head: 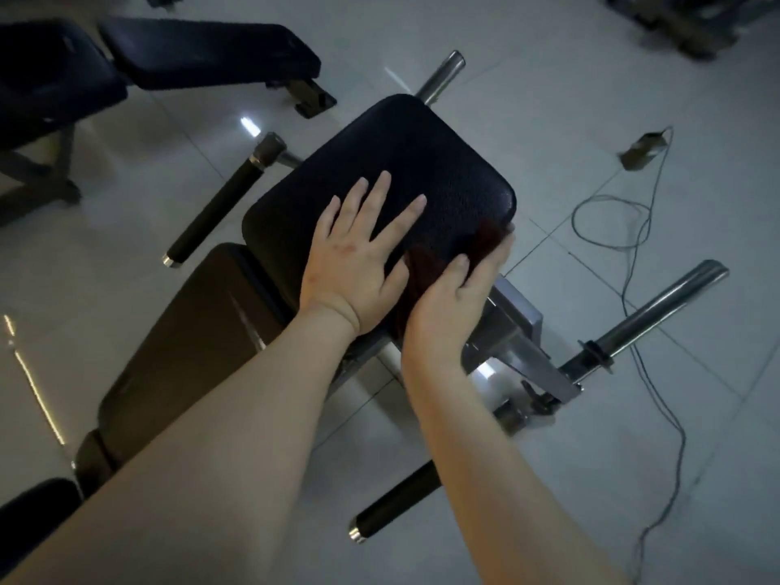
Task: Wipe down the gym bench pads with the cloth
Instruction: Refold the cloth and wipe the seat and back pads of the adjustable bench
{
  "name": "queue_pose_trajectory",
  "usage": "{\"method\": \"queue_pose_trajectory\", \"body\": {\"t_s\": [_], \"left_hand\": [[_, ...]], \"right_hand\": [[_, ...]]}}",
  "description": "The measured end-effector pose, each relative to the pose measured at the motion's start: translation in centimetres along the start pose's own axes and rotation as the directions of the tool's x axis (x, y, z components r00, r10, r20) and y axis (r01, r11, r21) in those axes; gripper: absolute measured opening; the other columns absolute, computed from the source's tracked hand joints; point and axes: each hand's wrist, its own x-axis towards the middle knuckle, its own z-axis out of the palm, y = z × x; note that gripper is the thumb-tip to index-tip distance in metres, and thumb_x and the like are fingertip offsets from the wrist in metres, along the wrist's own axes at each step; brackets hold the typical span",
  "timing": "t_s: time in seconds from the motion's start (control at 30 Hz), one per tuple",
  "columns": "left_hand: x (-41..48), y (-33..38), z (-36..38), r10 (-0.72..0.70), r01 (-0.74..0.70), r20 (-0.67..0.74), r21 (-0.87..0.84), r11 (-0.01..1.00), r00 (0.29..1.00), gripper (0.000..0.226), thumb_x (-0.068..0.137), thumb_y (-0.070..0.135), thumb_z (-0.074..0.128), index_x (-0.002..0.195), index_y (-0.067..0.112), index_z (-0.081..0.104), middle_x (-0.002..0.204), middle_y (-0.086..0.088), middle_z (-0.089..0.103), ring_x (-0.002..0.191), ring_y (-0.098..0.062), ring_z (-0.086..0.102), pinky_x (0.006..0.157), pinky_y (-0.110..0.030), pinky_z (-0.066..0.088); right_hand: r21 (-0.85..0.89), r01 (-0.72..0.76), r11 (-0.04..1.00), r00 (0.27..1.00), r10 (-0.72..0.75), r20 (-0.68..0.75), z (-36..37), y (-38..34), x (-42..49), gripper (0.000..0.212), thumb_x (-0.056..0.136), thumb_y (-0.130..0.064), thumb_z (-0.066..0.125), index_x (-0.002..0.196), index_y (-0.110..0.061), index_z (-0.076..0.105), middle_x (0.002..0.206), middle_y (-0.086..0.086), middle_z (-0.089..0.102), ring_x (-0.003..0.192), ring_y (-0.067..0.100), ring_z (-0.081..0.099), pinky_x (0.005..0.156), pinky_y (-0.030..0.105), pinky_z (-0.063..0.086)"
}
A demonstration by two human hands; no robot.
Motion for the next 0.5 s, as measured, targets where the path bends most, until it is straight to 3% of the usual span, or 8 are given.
{"method": "queue_pose_trajectory", "body": {"t_s": [0.07, 0.17, 0.3, 0.5], "left_hand": [[0.1, -0.2, 0.1, 0.019, -0.019, -0.002, -0.008, 1.000, 1.000, 0.056, 0.098, 0.045, 0.030, 0.154, 0.034, 0.027, 0.163, -0.010, 0.021, 0.149, -0.031, 0.019, 0.121, -0.049, 0.013], [0.2, -0.5, 0.4, 0.037, -0.038, -0.004, -0.025, 0.999, 0.999, 0.059, 0.096, 0.047, 0.031, 0.153, 0.032, 0.031, 0.162, -0.011, 0.023, 0.148, -0.033, 0.022, 0.120, -0.049, 0.014], [0.2, -0.6, 0.7, 0.049, -0.049, -0.012, -0.020, 0.999, 0.999, 0.061, 0.094, 0.050, 0.030, 0.152, 0.031, 0.032, 0.161, -0.012, 0.026, 0.148, -0.033, 0.023, 0.119, -0.050, 0.016], [0.1, -0.3, 0.1, 0.029, -0.029, -0.006, -0.057, 0.998, 1.000, 0.063, 0.093, 0.052, 0.027, 0.152, 0.033, 0.031, 0.162, -0.010, 0.023, 0.150, -0.031, 0.018, 0.120, -0.049, 0.012]], "right_hand": [[0.032, -0.075, 0.997, 0.997, 0.074, 0.033, 0.2, 1.0, -3.7, 0.059, 0.094, -0.039, 0.028, 0.144, -0.058, 0.005, 0.162, -0.013, 0.015, 0.148, 0.009, 0.016, 0.119, 0.047, 0.024], [0.064, -0.121, 0.991, 0.991, 0.118, 0.056, 0.7, 1.8, -7.7, 0.058, 0.096, -0.037, 0.030, 0.140, -0.067, 0.005, 0.161, -0.017, 0.015, 0.147, 0.003, 0.017, 0.120, 0.045, 0.023], [0.104, -0.093, 0.990, 0.996, 0.093, -0.001, 1.2, 2.2, -7.7, 0.057, 0.102, -0.025, 0.032, 0.149, -0.049, 0.010, 0.160, -0.014, 0.018, 0.146, 0.002, 0.017, 0.122, 0.040, 0.020], [0.156, -0.042, 0.987, 0.997, 0.052, -0.061, 0.8, 2.2, -2.6, 0.061, 0.093, -0.037, 0.030, 0.152, -0.041, 0.015, 0.159, -0.007, 0.025, 0.146, 0.010, 0.024, 0.119, 0.045, 0.024]]}}
